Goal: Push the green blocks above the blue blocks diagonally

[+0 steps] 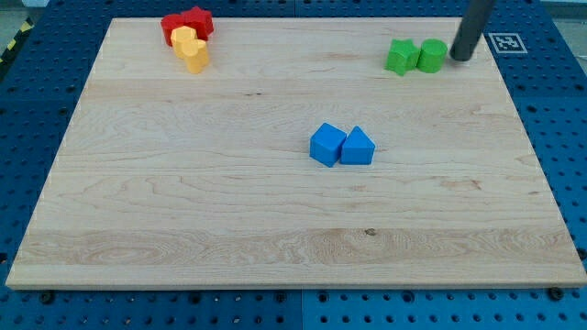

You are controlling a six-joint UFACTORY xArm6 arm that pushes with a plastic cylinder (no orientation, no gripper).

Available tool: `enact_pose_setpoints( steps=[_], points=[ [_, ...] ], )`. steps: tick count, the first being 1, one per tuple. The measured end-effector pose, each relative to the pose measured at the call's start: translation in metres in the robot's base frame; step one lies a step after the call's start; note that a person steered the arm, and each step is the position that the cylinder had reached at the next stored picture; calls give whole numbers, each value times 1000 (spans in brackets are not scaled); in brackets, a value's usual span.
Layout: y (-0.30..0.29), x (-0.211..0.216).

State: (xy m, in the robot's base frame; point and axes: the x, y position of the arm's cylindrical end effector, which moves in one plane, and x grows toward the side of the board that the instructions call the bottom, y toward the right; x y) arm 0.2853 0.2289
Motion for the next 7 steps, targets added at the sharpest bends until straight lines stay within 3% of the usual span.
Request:
enact_pose_setpoints(
  steps=[4, 7],
  points=[
    [-94, 2],
    [-78, 35]
  ],
)
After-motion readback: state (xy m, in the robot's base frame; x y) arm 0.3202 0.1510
